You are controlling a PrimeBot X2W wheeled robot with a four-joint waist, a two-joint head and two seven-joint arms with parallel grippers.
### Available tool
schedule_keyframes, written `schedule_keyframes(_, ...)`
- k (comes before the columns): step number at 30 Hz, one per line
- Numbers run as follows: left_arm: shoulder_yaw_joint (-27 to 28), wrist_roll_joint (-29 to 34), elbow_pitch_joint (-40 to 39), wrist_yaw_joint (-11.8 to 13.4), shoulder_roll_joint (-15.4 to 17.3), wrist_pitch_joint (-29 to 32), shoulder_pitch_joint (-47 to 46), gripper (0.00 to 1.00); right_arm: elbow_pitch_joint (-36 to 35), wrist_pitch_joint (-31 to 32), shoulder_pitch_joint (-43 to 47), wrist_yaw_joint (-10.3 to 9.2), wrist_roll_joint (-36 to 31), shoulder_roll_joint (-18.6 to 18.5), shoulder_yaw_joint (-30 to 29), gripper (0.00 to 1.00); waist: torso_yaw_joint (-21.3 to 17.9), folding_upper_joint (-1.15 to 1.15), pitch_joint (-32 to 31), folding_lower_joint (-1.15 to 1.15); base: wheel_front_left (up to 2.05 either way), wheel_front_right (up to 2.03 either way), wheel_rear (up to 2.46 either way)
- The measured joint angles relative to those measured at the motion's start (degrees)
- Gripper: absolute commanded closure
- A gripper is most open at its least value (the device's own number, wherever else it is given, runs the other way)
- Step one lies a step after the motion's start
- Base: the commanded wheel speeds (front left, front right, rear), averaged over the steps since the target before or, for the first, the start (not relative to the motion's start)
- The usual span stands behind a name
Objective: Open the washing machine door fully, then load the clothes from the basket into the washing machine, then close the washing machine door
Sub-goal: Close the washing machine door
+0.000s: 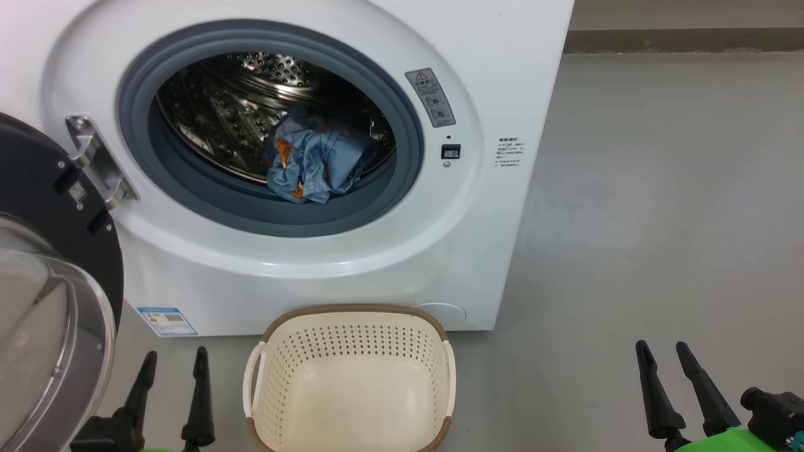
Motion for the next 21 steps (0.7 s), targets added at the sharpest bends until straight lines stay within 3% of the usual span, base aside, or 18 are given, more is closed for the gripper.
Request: schedule_keyframes(21,0.0,0.0,0.5,0.0,-0.3,0.0,0.0,0.0,-0.1,0.0,0.1,0.0,0.0,0.0,-0.2,0.0,0.5,0.0,-0.2,0.0,-0.15,0.15,0.0)
